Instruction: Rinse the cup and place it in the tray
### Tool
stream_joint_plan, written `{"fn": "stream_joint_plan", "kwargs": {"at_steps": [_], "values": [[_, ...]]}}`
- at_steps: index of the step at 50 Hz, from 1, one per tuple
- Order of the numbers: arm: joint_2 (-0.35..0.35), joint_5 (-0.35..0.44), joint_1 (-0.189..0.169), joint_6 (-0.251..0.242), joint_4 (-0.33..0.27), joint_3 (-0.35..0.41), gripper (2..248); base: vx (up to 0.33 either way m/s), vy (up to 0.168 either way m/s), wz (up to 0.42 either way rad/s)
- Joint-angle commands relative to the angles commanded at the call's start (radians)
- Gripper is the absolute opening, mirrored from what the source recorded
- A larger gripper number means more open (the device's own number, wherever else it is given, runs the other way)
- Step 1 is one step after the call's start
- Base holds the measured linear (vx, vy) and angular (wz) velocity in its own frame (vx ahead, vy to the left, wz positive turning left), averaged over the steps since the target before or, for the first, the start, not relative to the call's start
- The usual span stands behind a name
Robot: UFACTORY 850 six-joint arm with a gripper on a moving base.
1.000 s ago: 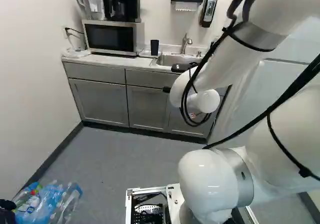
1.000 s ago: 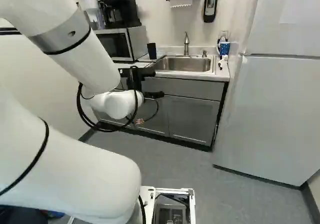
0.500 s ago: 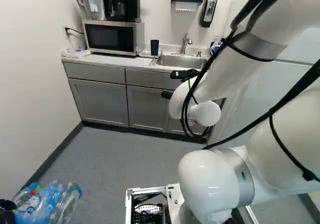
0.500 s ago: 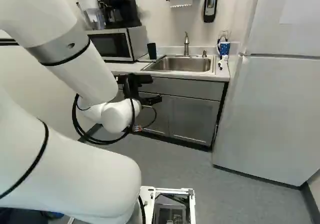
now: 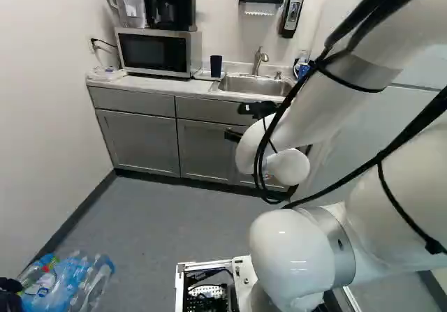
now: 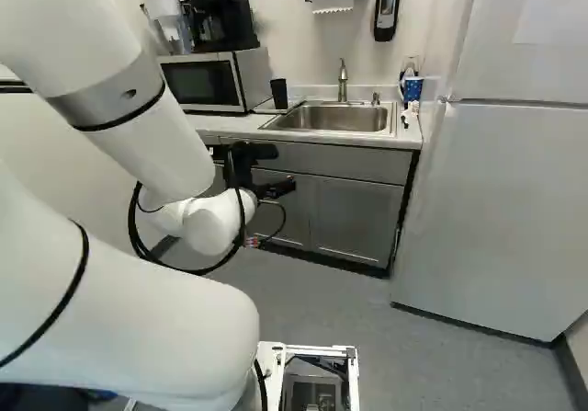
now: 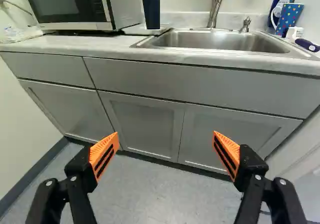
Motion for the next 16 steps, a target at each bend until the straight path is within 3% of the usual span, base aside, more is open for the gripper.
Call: {"fn": "stream_joint_plan", "kwargs": {"at_steps": [16], "values": [[0.0, 0.002, 0.0, 0.0, 0.0, 0.001, 247, 0.0, 0.0, 0.0]]}}
